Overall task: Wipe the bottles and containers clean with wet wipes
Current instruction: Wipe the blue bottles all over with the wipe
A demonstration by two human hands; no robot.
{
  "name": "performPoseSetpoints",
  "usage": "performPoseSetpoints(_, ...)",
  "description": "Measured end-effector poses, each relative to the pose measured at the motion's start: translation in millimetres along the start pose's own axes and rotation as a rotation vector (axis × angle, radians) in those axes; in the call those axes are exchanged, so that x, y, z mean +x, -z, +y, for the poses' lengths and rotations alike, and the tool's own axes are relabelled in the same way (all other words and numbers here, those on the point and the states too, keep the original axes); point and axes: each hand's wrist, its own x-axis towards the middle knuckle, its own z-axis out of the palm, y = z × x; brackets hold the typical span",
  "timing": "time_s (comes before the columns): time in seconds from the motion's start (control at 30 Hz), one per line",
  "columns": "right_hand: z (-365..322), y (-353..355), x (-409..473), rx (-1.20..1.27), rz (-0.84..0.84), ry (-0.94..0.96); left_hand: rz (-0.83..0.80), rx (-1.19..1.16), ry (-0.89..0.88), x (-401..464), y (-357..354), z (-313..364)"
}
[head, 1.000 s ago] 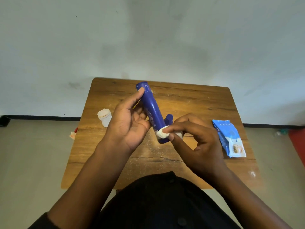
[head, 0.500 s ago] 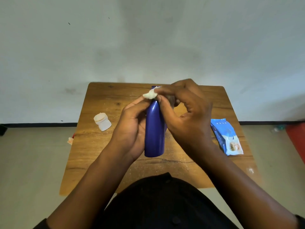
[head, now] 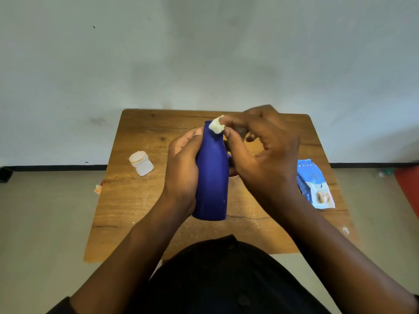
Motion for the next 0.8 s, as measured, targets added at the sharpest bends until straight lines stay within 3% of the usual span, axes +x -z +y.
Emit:
performPoseSetpoints(0.13,-4.8,3.4,-4.3,0.004,-0.031,0.035,0.016,0.011,-0.033,-3.2,1.2,3.4)
performPoseSetpoints(0.37,-5.0,12.1,-43.9,-0.017,-0.290,0.119,-0.044,0.036,0.001,-0.7,8.9,7.6)
performPoseSetpoints(0.6,0.4,7.7,-8.4,-0.029,-0.115,-0.011,-0.105,0.068,0.065,-7.7,-0.6,7.5)
performPoseSetpoints(0.8,-7.5,-2.2,-23.2,-0.079,-0.240,0.026,0.034,-0.004,0.097,3.5,5.9,4.8)
